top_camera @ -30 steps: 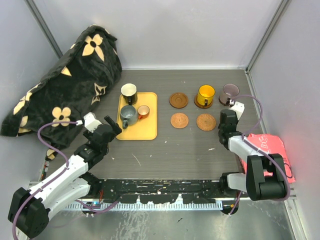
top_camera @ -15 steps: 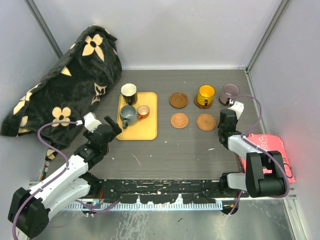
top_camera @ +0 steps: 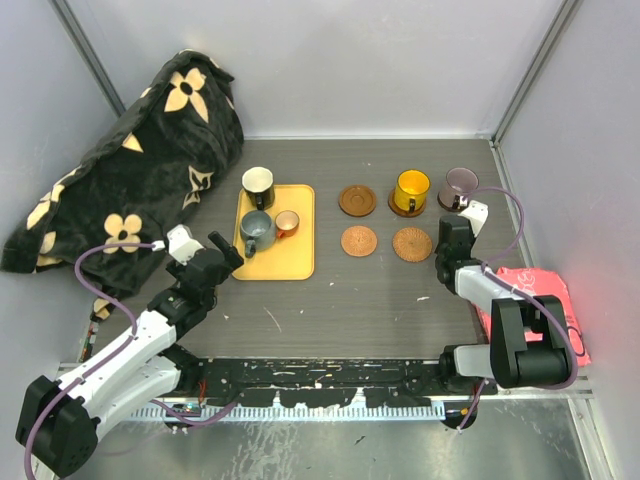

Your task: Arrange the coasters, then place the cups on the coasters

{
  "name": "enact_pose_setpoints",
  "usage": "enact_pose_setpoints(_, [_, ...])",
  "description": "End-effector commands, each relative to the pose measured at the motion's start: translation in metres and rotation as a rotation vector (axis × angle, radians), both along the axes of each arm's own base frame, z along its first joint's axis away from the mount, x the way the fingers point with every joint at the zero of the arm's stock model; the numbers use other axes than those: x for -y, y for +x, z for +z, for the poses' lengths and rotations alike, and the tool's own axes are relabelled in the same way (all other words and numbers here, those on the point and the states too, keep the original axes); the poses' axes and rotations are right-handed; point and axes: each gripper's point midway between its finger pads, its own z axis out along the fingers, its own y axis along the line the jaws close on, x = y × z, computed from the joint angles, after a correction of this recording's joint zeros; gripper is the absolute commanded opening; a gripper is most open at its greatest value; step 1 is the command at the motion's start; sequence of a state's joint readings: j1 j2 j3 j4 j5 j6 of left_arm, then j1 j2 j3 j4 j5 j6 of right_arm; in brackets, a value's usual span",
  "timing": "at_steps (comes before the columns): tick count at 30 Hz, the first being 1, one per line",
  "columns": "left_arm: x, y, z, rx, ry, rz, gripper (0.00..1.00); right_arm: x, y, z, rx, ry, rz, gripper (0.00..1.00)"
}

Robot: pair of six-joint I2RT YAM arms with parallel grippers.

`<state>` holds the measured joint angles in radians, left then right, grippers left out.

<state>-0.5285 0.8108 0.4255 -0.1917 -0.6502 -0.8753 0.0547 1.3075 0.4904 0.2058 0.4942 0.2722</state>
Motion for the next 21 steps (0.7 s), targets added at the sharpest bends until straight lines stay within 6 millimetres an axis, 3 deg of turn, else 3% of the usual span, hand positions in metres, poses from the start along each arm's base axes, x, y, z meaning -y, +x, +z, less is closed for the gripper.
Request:
enact_pose_setpoints(1, [0.001,0.007,0.016,0.061,-0.023,0.012,0.98,0.007,0.013,0.027,0.089,0.005,-0.053,0.25])
enact_pose_setpoints(12, [0.001,0.007,0.015,0.059,-0.024,0.011,0.98,0.008,0.008,0.026,0.075,0.012,-0.073,0.40])
enact_pose_setpoints(21, [0.001,0.007,0.016,0.062,-0.027,0.009,0.98,0.019,-0.003,0.026,0.061,-0.012,-0.149,0.43])
